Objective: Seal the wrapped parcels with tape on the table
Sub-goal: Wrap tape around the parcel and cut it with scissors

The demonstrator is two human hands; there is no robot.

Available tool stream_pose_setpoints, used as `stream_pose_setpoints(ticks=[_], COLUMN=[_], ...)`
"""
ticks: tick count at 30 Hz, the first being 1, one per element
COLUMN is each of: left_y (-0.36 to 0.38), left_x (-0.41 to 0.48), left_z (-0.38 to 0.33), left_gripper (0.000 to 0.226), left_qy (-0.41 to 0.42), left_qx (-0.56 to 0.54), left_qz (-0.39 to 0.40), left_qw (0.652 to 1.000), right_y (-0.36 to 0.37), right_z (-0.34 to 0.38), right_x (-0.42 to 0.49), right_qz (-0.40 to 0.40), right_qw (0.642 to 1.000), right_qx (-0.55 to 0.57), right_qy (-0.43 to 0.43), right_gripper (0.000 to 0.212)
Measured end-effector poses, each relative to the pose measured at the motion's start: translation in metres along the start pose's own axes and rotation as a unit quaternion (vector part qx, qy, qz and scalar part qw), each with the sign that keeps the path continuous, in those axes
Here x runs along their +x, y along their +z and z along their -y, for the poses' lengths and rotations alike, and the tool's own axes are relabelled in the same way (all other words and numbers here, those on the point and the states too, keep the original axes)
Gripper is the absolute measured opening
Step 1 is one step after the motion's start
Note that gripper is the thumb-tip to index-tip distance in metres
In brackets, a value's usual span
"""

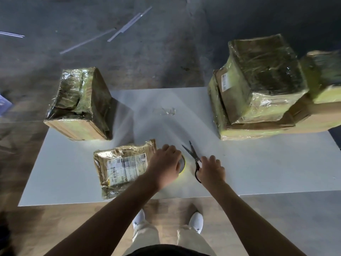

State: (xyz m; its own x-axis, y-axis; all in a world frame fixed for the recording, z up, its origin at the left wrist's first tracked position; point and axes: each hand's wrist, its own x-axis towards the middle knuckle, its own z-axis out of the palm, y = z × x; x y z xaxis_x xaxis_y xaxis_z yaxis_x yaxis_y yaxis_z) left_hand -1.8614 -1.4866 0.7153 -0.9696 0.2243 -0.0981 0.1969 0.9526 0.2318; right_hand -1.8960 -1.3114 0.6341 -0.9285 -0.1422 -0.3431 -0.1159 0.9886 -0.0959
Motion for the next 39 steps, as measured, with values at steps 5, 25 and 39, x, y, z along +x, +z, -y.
stream_pose_setpoints(ticks=[5,25,39], left_y=[0.022,0.033,0.038], left_x=[-0.005,-0.021,-0.025], left_z=[-0.021,-0.018,-0.014], left_gripper=[0.030,0.026,0.026], left_qy=[-0.059,0.046,0.062], left_qx=[0.090,0.142,0.133], left_qz=[0.117,0.137,0.118], left_qw=[0.987,0.979,0.982], right_y=[0.003,0.001,-0.002], right_z=[0.002,0.007,0.001], right_x=[-0.003,-0.005,-0.002], right_qz=[0.030,0.050,0.035], right_qw=[0.999,0.999,0.999], right_qx=[0.018,0.002,-0.025], right_qy=[0.041,0.020,0.014], right_gripper=[0.036,0.043,0.034])
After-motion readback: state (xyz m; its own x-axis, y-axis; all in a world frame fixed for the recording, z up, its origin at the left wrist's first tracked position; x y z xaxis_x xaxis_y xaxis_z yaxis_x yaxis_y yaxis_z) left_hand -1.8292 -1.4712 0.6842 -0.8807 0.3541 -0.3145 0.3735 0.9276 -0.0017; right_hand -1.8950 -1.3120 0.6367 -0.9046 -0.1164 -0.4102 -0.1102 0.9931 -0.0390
